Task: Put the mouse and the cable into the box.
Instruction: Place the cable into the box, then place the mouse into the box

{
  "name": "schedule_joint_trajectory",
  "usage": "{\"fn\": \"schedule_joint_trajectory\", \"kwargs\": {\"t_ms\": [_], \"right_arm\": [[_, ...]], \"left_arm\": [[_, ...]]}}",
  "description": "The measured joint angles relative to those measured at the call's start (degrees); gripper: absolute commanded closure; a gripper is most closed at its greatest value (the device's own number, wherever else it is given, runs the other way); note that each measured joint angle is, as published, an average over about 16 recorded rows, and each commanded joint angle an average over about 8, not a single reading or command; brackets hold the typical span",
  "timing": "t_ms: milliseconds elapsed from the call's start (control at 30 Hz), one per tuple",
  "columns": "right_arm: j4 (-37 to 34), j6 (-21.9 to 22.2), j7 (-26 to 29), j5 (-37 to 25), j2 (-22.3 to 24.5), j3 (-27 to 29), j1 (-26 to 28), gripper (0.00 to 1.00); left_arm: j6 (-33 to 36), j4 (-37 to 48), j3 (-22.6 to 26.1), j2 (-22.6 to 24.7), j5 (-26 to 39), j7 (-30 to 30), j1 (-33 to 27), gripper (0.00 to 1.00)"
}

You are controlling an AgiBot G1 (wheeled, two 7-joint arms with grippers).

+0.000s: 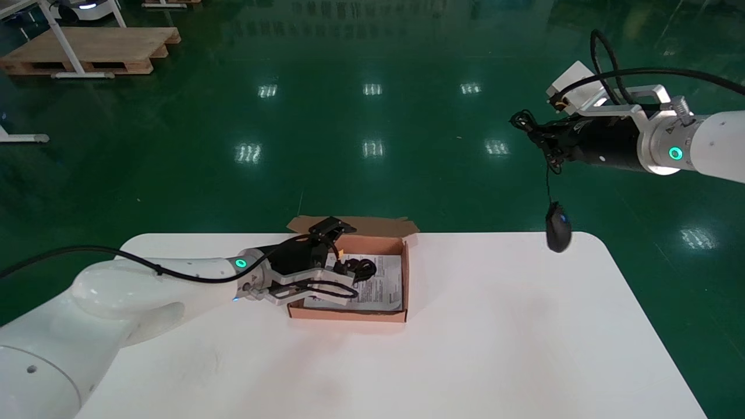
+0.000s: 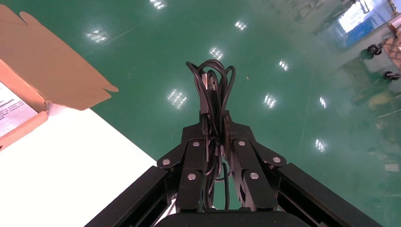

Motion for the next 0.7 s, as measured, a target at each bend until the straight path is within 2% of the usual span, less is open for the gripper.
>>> {"fn": "schedule_joint_trajectory", "kwargs": {"t_ms": [700], "right_arm": [[0.0,0.0,0.0,0.01,0.0,0.0,-0.01,1.0]], "left_arm": [[-10.48,2.28,1.34,-1.12,1.23,-3.99,0.25,0.0]]}}
